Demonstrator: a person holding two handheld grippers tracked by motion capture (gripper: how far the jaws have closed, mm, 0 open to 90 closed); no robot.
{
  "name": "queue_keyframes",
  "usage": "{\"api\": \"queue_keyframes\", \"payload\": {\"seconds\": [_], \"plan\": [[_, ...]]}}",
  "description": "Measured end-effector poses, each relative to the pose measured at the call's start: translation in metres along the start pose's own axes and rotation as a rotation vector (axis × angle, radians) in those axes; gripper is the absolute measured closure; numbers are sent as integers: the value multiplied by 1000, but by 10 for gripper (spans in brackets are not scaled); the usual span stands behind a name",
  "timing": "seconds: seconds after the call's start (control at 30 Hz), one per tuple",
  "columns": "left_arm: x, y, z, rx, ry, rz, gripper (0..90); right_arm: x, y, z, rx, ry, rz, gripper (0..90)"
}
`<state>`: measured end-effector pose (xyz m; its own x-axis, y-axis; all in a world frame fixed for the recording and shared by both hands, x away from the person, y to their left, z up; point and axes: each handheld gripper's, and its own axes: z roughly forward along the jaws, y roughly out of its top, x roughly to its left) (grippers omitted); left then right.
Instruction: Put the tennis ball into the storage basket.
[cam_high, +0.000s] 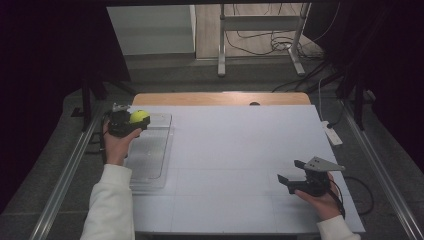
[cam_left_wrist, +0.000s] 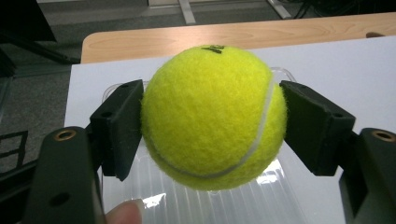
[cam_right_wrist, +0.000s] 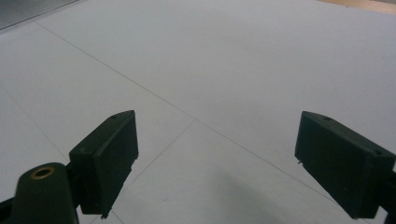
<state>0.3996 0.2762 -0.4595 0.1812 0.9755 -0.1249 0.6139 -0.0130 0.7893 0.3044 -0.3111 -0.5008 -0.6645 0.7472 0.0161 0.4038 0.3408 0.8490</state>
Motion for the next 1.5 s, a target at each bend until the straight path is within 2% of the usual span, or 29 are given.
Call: {"api": "queue_keyframes", "payload": {"seconds": [0.33, 1.07, 1.5], "plan": [[1, -2, 6, 46, 9, 15, 269, 0, 0, 0, 2, -2, -1, 140], [3, -8, 17, 104, 28, 28, 269, 0, 0, 0, 4, -2, -4, 140], [2, -11, 27, 147, 31, 56, 268, 0, 0, 0, 5, -2, -4, 140]]}}
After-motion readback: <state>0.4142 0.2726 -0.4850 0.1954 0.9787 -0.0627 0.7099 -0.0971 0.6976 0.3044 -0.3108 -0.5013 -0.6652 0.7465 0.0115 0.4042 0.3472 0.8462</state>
